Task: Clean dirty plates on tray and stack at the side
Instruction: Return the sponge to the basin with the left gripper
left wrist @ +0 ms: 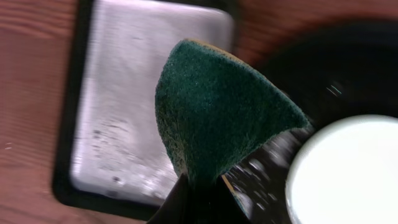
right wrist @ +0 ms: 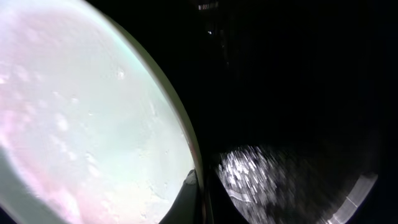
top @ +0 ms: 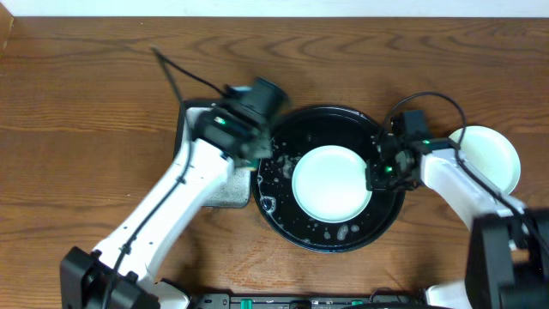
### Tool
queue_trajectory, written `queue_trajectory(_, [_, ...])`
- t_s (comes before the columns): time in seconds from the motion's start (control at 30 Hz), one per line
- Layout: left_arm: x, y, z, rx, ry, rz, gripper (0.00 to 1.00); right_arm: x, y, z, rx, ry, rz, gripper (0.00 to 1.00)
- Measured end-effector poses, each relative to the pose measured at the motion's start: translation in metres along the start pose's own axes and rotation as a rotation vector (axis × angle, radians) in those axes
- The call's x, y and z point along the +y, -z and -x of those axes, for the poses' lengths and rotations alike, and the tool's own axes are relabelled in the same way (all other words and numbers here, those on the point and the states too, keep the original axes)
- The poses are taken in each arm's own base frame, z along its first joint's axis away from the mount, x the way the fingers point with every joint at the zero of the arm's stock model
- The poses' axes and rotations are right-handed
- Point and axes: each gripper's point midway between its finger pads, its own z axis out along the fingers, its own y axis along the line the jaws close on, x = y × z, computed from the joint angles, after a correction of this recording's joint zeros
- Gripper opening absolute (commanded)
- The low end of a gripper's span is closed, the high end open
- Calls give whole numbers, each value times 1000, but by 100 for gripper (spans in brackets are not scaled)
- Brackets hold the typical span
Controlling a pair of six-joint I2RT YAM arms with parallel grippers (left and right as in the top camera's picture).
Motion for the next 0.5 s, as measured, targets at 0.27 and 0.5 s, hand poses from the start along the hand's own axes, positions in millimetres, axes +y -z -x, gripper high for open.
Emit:
queue_trajectory(0.27, [52,-66,-25,137,81,3,43,21,63,-3,-181,108,-109,1])
queue_trajectory(0.5, [62,-75,-40,227,140,-76,49,23,81,-15,-250,179,-308,1])
